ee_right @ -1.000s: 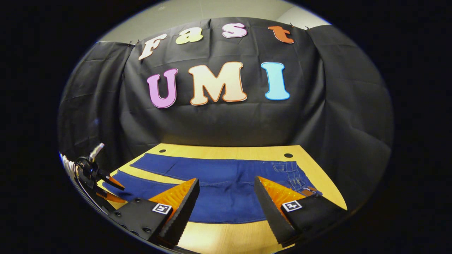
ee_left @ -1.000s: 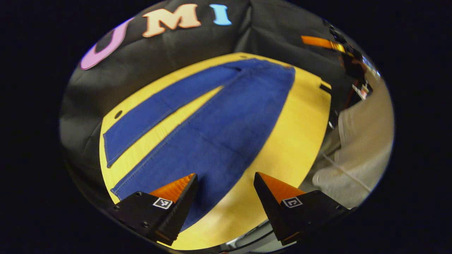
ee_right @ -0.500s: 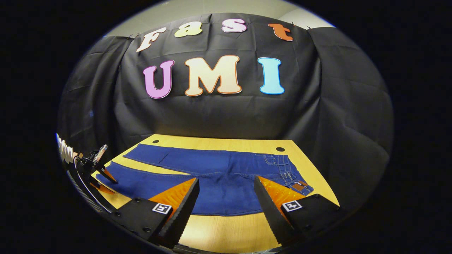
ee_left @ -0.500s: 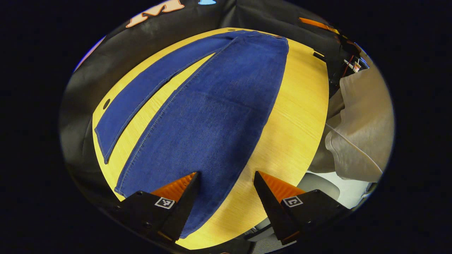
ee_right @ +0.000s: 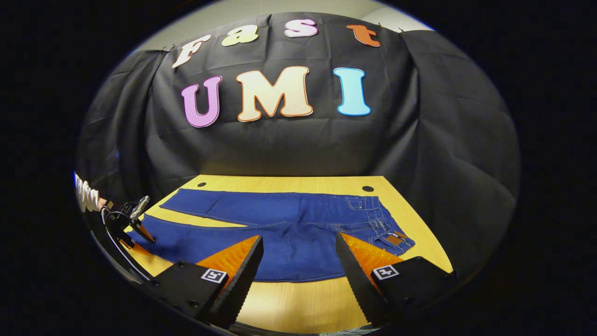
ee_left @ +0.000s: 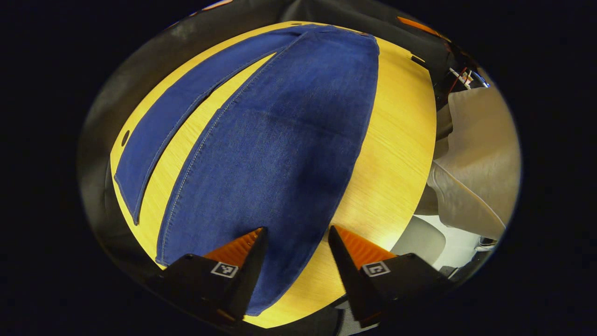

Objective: Grasp the waist and the cuffs of the jeans and fold them to make the two legs overlap; first hold the waist and fold one-third of the jeans toward the cuffs, then hold the cuffs and fold the remaining one-third in the same direction to finish folding.

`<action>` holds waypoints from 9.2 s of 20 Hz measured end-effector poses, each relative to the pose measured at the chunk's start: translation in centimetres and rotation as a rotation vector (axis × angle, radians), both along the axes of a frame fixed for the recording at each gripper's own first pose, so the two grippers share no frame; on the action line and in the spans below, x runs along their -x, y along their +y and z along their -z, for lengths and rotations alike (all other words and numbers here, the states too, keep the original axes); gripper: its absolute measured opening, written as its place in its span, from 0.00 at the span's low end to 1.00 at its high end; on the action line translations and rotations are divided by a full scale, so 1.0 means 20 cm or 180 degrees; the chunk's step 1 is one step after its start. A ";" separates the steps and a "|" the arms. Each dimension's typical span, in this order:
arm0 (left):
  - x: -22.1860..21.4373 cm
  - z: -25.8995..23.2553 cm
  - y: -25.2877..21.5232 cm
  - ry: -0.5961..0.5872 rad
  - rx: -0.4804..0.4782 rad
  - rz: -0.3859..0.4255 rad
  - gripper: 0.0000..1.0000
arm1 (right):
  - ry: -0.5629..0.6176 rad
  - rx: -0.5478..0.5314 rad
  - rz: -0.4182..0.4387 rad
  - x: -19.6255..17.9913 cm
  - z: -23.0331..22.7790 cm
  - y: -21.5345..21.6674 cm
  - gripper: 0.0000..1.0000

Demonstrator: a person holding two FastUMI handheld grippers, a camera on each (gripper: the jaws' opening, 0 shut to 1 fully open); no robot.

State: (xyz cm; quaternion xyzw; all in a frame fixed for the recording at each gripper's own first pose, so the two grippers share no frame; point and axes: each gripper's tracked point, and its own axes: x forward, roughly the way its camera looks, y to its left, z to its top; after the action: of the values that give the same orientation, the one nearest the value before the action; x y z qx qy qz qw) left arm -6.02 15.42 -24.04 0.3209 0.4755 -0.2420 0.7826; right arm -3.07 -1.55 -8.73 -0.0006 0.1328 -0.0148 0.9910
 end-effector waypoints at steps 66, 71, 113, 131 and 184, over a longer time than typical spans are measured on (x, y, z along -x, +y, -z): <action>-0.19 -0.13 0.09 -0.1789 0.0277 -0.2426 0.00 | 0.1493 0.1149 -0.0778 -0.38 0.79 -0.30 0.03; -0.31 -0.58 0.04 -0.2509 0.0665 -0.2782 0.00 | 0.1076 0.0929 -0.0302 -0.52 0.56 -0.34 0.02; -1.08 -1.02 -0.07 -0.3044 0.1007 -0.2490 0.96 | 0.0383 -0.0688 0.0383 -1.44 0.25 -0.55 0.93; -0.76 -1.10 -0.36 -0.3100 0.1418 -0.2606 0.96 | 0.0973 -0.1170 0.1286 -1.19 0.70 -1.41 0.98; -0.43 -1.03 0.47 -0.3255 0.1772 -0.3119 0.94 | 0.1067 -0.0525 -0.1093 -1.53 0.78 1.03 0.03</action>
State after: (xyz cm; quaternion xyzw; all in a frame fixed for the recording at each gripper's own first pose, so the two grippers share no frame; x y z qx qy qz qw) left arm 2.64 24.87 -3.50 -0.0639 0.0631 0.2009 0.9755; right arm 27.60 18.96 -24.30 0.0553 0.2940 0.1649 0.9399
